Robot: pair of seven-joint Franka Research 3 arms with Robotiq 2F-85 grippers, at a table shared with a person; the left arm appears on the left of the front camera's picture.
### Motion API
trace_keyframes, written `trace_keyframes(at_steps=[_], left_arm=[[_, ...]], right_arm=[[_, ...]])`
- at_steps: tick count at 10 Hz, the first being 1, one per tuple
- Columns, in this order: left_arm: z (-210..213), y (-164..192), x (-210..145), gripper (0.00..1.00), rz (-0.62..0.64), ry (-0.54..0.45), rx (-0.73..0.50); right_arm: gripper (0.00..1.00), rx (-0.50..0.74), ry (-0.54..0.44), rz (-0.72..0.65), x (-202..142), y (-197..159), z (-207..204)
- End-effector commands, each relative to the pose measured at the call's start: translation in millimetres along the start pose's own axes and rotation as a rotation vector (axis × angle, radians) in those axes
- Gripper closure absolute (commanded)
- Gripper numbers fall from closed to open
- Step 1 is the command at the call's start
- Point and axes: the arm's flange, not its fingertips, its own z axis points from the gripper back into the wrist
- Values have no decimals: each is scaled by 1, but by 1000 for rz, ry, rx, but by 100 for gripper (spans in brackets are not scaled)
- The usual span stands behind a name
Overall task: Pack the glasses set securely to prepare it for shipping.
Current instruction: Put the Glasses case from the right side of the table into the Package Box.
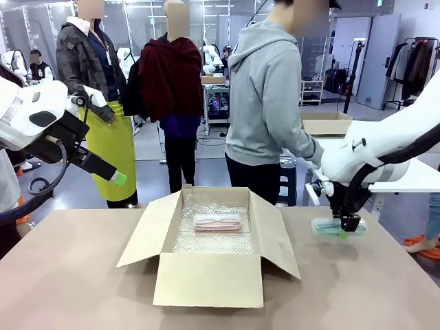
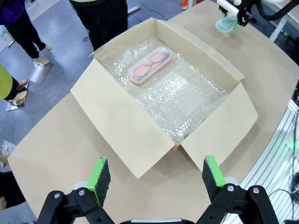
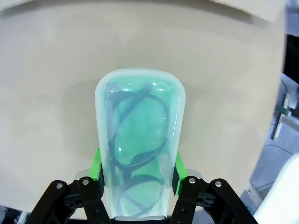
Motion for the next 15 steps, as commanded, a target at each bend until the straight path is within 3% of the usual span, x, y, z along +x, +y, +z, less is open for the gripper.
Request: trace_keyframes(at_steps=[1, 3, 7, 11, 15], left_arm=[[2, 2, 0, 0, -6, -7, -1], [2, 2, 0, 0, -6, -7, -1], [2, 2, 0, 0, -6, -7, -1], [2, 2, 0, 0, -6, -7, -1], [2, 2, 0, 0, -6, -7, -1]], right_arm=[[85, -2, -56, -85, 11, 9, 58], [85, 34, -95, -110, 20, 15, 88], [85, 57, -41, -184, 70, 10, 121], [85, 33, -81, -227, 186, 7, 132], [85, 20, -72, -222, 301, 1, 87]])
